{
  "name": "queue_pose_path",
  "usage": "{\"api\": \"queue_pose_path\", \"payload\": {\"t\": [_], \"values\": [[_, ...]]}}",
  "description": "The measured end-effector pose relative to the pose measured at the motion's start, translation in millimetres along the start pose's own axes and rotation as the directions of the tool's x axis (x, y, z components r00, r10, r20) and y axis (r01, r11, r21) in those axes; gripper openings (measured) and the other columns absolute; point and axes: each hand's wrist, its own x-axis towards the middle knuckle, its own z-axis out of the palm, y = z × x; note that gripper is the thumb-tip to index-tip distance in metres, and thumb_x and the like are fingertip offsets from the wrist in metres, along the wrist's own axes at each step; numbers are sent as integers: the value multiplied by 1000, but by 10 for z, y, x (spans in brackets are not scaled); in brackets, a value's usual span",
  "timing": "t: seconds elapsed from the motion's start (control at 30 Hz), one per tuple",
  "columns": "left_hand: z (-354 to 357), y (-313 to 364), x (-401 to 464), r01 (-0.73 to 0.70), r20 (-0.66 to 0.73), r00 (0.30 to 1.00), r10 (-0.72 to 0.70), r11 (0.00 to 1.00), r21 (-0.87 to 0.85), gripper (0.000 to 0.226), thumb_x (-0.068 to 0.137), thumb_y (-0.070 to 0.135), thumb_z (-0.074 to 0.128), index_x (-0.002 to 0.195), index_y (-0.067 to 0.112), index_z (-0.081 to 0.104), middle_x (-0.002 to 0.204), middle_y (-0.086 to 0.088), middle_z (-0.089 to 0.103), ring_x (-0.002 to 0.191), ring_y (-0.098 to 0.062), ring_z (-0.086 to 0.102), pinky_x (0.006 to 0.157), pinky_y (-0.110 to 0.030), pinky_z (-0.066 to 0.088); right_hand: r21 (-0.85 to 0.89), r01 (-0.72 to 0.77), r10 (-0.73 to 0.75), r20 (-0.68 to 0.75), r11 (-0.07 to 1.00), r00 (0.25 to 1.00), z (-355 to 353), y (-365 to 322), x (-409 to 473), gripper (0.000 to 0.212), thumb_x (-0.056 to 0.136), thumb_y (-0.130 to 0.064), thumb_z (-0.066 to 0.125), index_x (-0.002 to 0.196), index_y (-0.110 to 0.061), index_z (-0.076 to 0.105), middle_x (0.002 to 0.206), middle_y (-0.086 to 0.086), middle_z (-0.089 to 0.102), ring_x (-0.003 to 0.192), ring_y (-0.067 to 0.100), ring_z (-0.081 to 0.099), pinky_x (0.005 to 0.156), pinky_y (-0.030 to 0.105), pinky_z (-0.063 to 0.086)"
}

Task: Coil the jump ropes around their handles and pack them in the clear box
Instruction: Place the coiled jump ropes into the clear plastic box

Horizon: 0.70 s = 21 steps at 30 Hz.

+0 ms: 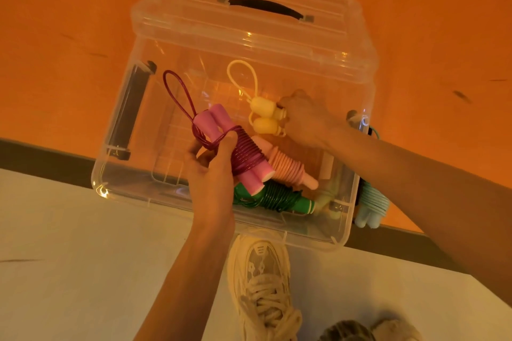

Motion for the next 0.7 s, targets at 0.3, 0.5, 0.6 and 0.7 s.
{"api": "queue_pose_path", "payload": {"t": [0.3, 0.5, 0.6, 0.7], "values": [[2, -2, 10, 6, -18, 1000, -6, 1000, 8, 46, 87, 20, 68, 127, 21, 46, 115, -5, 64, 96, -12, 69, 84, -38, 57, -108, 96, -98, -19, 990, 995, 280, 77, -323, 122, 67, -46, 80, 152, -13, -2, 152, 9, 20, 141, 30, 19, 113, 49, 19], [3, 21, 5, 31, 5, 999, -31, 999, 35, 42, 88, 21, 67, 125, 13, 49, 111, -7, 66, 92, -13, 69, 70, -27, 57, -163, 70, -86, -94, 984, 992, 356, 6, -368, 120, 70, -50, 75, 151, -12, -5, 151, 11, 18, 141, 29, 17, 113, 55, 16], [-14, 47, 11, 30, 31, 999, -31, 998, 52, 44, 87, 17, 68, 125, 10, 47, 110, -9, 66, 93, -16, 70, 68, -26, 57, -98, 53, -62, -87, 994, 994, 335, -32, -383, 106, 80, -51, 64, 151, -11, -3, 154, 11, 14, 143, 30, 13, 113, 55, 14], [-23, 60, 3, 17, 48, 999, -19, 999, 47, 47, 87, 13, 68, 127, 17, 43, 106, -6, 66, 91, -15, 70, 64, -22, 56, -86, 48, -56, -96, 995, 994, 302, -31, -356, 86, 90, -35, 57, 152, -11, 2, 155, 10, 14, 143, 30, 13, 116, 51, 11]]}}
